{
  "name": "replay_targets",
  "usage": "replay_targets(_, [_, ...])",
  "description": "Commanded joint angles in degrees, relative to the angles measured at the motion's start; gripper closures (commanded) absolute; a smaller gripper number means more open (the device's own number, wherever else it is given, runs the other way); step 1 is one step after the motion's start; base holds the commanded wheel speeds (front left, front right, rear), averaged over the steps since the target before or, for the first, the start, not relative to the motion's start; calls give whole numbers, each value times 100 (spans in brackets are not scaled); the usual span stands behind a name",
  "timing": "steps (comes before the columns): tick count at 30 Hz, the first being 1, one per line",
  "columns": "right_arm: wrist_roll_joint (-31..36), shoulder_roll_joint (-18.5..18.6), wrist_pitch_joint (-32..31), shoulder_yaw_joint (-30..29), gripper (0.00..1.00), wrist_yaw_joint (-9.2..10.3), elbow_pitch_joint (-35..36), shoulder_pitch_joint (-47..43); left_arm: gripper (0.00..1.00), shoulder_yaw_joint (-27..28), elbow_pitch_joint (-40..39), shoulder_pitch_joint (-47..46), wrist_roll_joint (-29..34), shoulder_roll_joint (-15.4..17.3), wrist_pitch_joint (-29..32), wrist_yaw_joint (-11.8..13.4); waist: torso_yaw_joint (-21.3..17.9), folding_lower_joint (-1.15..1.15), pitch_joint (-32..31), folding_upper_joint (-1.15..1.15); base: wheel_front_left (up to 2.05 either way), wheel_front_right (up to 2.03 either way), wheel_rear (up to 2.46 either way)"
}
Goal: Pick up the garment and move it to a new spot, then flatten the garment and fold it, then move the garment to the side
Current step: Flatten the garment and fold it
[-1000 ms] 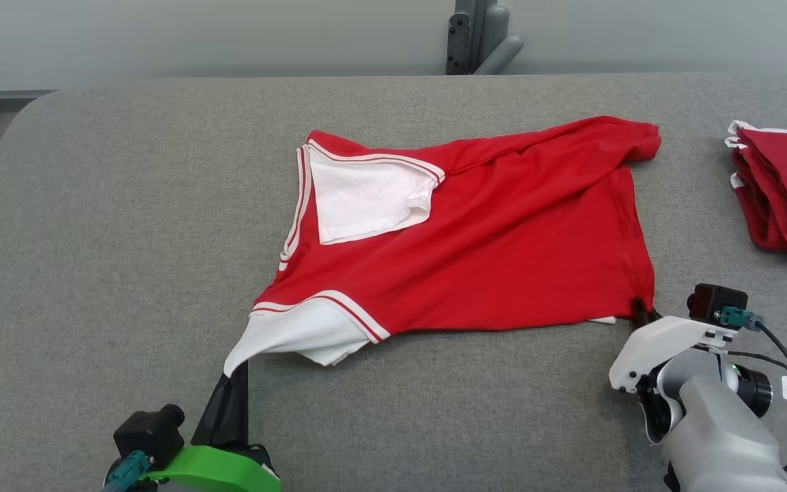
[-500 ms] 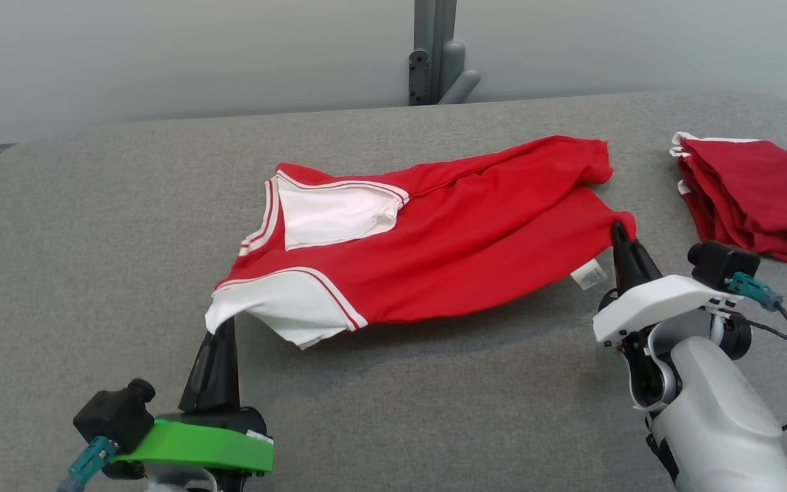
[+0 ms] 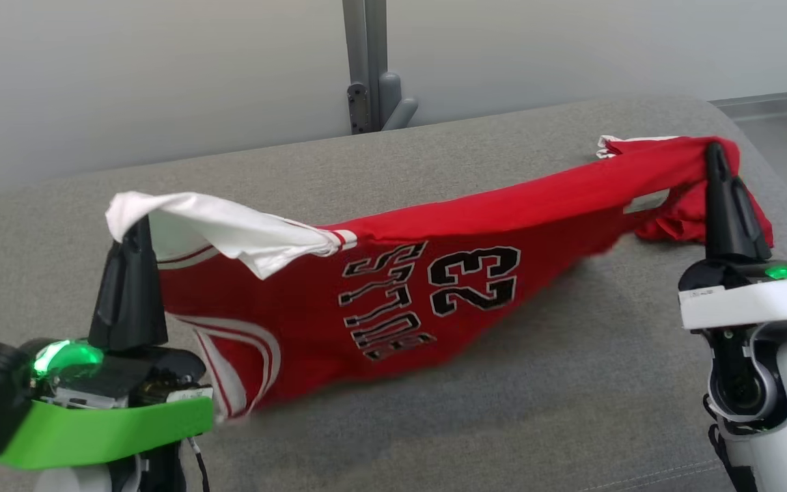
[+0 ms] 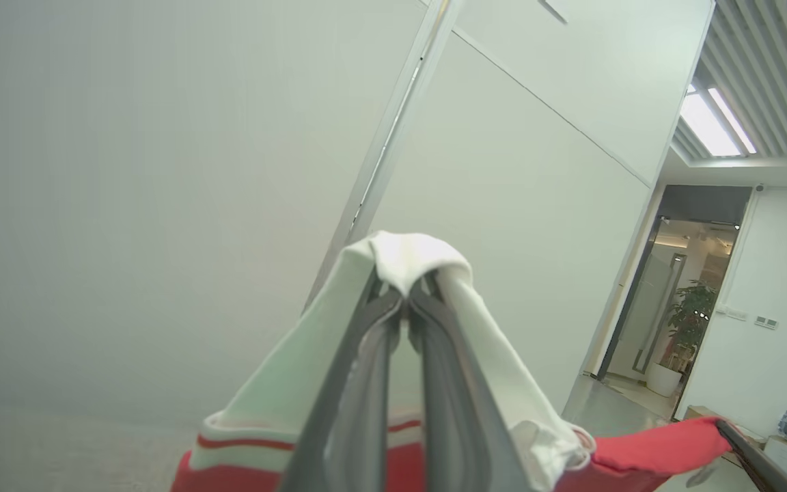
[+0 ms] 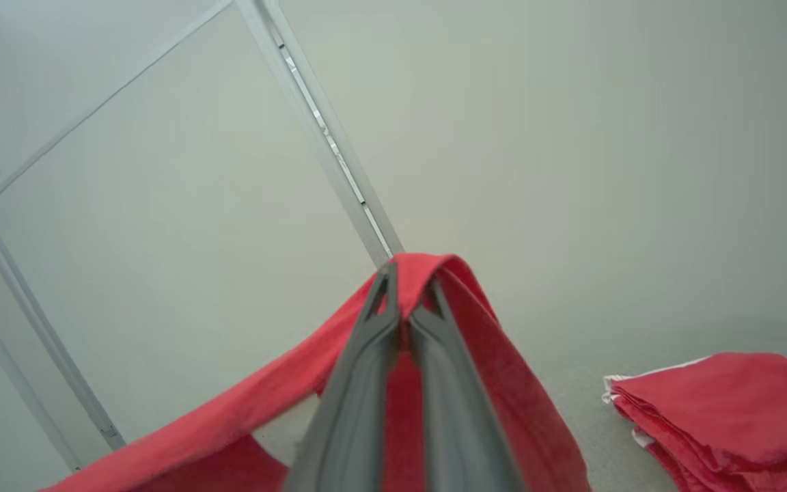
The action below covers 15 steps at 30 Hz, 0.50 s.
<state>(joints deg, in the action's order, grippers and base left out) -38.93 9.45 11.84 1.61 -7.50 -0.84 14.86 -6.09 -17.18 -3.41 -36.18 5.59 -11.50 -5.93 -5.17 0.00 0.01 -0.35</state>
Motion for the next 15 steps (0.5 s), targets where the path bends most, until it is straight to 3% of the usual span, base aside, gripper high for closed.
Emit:
replay_targets(1, [7, -29, -124, -113, 100, 3, 434, -178, 100, 31, -326, -115, -90, 65, 106, 51, -124, 0, -64, 35, 0, 0, 0])
replay_targets(10, [39, -329, -790, -524, 100, 1, 1983, -562, 100, 34, -1456, -408, -402, 230, 757, 196, -215, 0, 15, 35, 0, 0, 0])
replay_targets(15, [300, -420, -1223, -515, 100, 1, 2075, -382, 100, 80, -1293, -868, -528, 354, 1057, 239, -150, 0, 349, 35, 0, 0, 0])
